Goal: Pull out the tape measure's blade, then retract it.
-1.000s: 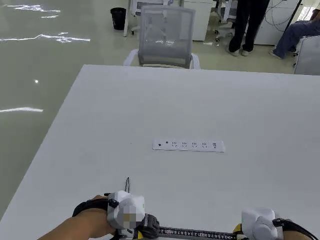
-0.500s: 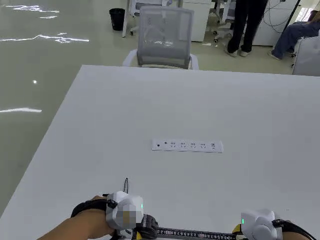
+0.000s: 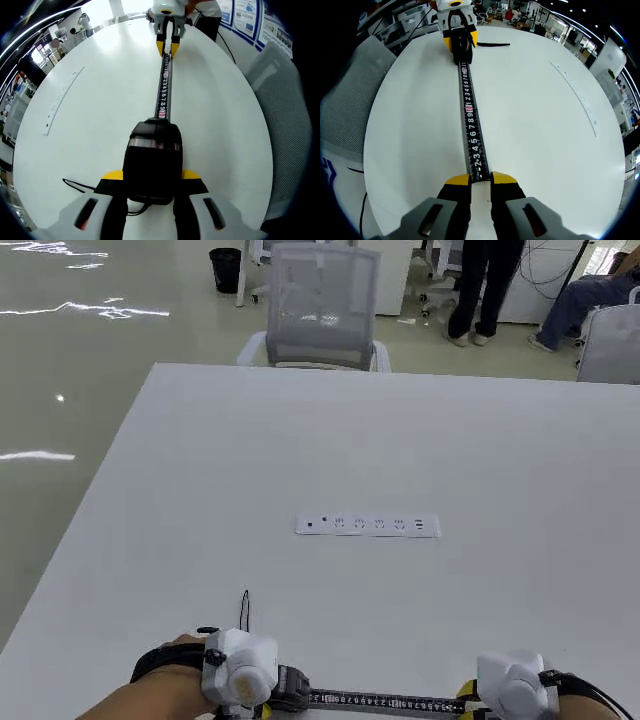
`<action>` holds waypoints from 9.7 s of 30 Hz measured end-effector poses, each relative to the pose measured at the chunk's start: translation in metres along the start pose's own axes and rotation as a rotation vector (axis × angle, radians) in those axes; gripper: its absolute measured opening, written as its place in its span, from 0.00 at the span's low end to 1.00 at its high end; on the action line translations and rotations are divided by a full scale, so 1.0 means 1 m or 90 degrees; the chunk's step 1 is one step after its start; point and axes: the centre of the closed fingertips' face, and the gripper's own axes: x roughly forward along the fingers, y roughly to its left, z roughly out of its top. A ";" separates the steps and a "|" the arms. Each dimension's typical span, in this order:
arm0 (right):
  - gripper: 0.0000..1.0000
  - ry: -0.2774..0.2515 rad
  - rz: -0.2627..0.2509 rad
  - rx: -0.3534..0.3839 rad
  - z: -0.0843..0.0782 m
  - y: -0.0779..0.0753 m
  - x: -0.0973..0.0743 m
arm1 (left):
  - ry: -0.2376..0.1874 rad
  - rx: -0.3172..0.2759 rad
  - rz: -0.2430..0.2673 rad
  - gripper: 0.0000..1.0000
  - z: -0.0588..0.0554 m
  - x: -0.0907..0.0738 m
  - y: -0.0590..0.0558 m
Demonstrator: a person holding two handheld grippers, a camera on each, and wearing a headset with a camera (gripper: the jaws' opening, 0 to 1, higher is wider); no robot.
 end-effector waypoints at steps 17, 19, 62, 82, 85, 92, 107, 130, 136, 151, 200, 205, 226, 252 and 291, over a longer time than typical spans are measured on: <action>0.14 0.027 -0.027 -0.028 0.000 0.001 0.000 | 0.007 -0.012 -0.010 0.32 -0.002 0.002 0.001; 0.14 0.032 -0.030 -0.021 0.000 0.000 -0.001 | 0.008 -0.012 -0.011 0.32 -0.002 0.001 0.000; 1.00 -0.076 -0.164 0.245 0.004 0.000 -0.057 | -0.136 -0.265 0.145 0.99 -0.010 -0.079 0.008; 1.00 -0.199 -0.252 0.395 -0.012 0.036 -0.103 | -0.243 -0.380 0.248 0.99 -0.023 -0.137 -0.026; 1.00 -0.206 -0.257 0.398 -0.017 0.043 -0.106 | -0.259 -0.394 0.262 0.99 -0.025 -0.142 -0.031; 1.00 -0.227 -0.276 0.426 -0.028 0.054 -0.117 | -0.273 -0.419 0.280 0.99 -0.035 -0.155 -0.047; 1.00 -0.262 -0.310 0.442 -0.029 0.077 -0.130 | -0.287 -0.465 0.314 0.99 -0.075 -0.179 -0.069; 1.00 -0.329 -0.323 0.448 -0.025 0.112 -0.153 | -0.310 -0.492 0.338 0.99 -0.094 -0.191 -0.096; 1.00 -0.313 -0.321 0.436 -0.026 0.124 -0.149 | -0.317 -0.517 0.341 0.99 -0.102 -0.200 -0.107; 1.00 -0.300 -0.333 0.442 -0.029 0.135 -0.144 | -0.320 -0.539 0.343 0.99 -0.115 -0.208 -0.118; 1.00 -0.283 -0.341 0.448 -0.043 0.145 -0.144 | -0.307 -0.539 0.337 0.99 -0.113 -0.201 -0.126; 1.00 -0.282 -0.338 0.449 -0.044 0.147 -0.141 | -0.305 -0.539 0.335 0.99 -0.112 -0.201 -0.128; 0.98 -0.266 -0.325 0.435 -0.045 0.114 -0.127 | -0.287 -0.495 0.294 0.99 -0.063 -0.162 -0.082; 0.78 -0.226 -0.273 0.315 -0.024 0.059 -0.080 | -0.237 -0.559 0.307 0.99 0.018 -0.089 -0.031; 0.38 -0.139 -0.138 0.124 0.011 0.004 -0.021 | -0.180 -0.653 0.401 0.76 0.018 -0.041 0.018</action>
